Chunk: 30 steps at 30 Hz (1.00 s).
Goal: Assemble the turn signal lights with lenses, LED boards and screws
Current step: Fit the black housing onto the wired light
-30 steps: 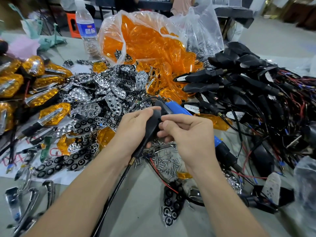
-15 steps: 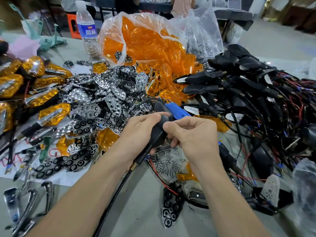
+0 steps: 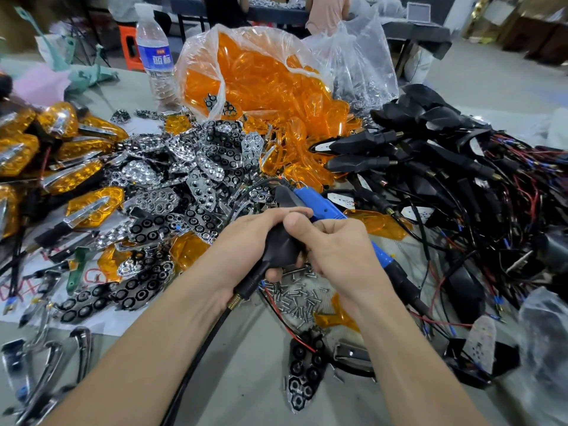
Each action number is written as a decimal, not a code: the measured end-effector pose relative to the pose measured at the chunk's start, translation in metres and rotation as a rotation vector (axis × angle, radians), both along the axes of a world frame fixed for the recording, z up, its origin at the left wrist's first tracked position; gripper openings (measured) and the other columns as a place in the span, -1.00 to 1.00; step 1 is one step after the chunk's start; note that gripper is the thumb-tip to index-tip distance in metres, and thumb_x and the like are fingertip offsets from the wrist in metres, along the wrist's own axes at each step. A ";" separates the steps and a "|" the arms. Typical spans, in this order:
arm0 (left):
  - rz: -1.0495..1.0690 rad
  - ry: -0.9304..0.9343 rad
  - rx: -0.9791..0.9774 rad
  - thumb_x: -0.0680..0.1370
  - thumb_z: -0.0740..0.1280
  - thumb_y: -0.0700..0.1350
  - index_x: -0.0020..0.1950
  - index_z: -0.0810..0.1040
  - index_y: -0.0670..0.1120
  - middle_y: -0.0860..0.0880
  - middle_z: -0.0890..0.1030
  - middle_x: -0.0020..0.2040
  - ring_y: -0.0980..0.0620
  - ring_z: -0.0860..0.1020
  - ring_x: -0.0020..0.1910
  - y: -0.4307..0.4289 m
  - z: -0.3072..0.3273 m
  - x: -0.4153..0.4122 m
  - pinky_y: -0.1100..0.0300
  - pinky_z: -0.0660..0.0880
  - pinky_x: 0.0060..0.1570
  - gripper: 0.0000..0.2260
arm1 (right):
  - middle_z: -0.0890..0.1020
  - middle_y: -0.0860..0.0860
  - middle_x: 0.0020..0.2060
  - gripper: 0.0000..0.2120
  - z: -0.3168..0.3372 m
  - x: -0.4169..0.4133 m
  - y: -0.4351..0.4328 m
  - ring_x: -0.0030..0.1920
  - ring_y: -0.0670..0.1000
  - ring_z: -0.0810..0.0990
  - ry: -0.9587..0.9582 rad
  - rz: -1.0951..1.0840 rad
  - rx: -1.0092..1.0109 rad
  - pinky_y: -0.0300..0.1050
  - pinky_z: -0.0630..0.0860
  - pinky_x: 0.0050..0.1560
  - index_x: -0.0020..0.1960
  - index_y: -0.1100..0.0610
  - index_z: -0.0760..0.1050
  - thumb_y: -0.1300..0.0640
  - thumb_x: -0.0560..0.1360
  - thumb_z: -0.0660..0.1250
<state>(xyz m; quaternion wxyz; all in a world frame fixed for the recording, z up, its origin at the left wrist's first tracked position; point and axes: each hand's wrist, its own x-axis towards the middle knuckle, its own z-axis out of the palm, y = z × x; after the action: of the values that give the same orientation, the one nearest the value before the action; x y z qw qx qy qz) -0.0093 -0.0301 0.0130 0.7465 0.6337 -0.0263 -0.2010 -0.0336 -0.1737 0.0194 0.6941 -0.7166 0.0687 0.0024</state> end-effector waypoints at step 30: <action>0.403 0.191 -0.549 0.72 0.13 0.02 0.20 0.53 -0.16 -0.11 0.63 -0.24 0.09 0.58 -0.37 0.105 0.010 0.047 0.40 0.33 -0.69 -0.69 | 0.63 -0.20 -0.22 -0.56 0.074 0.023 -0.063 -0.28 -0.11 0.64 -0.482 -0.531 -0.431 -0.18 0.54 -0.20 0.20 -0.09 0.31 0.15 0.49 0.49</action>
<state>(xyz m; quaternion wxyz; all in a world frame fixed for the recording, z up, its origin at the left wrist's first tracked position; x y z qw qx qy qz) 0.0381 0.0745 0.0229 0.9128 0.3802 0.1160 -0.0933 -0.0107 -0.2365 0.0933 0.5011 -0.7829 0.0856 -0.3586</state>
